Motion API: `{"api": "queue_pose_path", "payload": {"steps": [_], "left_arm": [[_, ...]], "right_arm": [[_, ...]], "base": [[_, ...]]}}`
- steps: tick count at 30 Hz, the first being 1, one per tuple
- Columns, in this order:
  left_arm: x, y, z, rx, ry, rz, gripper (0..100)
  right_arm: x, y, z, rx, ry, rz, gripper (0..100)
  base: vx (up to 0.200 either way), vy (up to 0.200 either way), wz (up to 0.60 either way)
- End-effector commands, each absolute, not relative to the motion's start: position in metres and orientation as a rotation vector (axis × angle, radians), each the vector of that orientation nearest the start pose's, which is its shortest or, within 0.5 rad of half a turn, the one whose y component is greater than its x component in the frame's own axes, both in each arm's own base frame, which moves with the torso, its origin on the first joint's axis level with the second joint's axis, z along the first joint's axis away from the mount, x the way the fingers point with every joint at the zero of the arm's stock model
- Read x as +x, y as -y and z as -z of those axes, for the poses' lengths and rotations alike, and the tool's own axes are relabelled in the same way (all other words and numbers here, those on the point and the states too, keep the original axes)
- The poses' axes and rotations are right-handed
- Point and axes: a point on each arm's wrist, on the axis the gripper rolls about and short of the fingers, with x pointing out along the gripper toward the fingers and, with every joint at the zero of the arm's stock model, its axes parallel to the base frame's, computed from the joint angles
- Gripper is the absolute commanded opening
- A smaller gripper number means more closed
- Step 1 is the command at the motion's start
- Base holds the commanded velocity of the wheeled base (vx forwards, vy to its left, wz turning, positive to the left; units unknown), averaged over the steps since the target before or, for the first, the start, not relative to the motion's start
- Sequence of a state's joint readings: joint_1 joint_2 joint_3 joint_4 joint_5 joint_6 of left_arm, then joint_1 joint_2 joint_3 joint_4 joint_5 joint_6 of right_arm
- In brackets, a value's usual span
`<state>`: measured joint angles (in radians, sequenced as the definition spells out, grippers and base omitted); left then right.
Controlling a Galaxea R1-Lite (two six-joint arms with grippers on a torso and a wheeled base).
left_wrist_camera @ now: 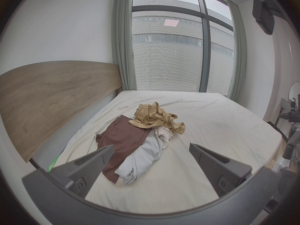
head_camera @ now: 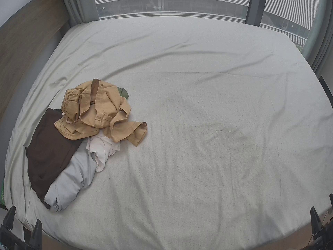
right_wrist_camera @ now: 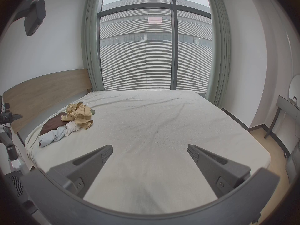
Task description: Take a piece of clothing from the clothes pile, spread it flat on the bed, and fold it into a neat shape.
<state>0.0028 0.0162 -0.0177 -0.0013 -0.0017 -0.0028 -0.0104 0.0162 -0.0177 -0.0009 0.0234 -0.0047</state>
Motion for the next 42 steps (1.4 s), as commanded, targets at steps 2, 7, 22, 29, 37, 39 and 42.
{"api": "queue_pose_path", "payload": {"steps": [2, 7, 22, 29, 37, 39, 42], "left_arm": [[-0.023, 0.0, -0.076, -0.003, 0.002, -0.002, 100], [-0.023, 0.0, -0.076, -0.005, 0.002, -0.002, 100], [-0.023, 0.0, -0.076, -0.005, 0.003, -0.003, 100], [-0.023, 0.0, -0.076, -0.005, 0.003, -0.002, 100], [-0.023, 0.0, -0.076, -0.006, 0.002, -0.002, 100], [-0.023, 0.0, -0.076, -0.006, 0.003, -0.002, 100], [-0.023, 0.0, -0.076, -0.005, 0.003, -0.002, 100]], "right_arm": [[-0.023, -0.001, -0.076, -0.015, 0.0, -0.018, 100], [-0.024, -0.001, -0.085, -0.019, 0.063, -0.032, 100], [0.03, -0.009, -0.166, 0.129, -0.061, -0.341, 100], [0.067, -0.023, -0.184, 0.195, -0.155, -0.418, 100], [0.111, -0.044, -0.185, 0.232, -0.19, -0.498, 100], [0.122, -0.052, -0.184, 0.232, -0.201, -0.527, 100], [0.134, -0.063, -0.182, 0.242, -0.221, -0.562, 100]], "base": [[0.0, 0.0, 0.0], [0.0, 0.0, 0.0], [0.0, 0.0, 0.0], [0.0, 0.0, 0.0], [0.0, 0.0, 0.0], [0.0, 0.0, 0.0], [0.0, 0.0, 0.0]]}}
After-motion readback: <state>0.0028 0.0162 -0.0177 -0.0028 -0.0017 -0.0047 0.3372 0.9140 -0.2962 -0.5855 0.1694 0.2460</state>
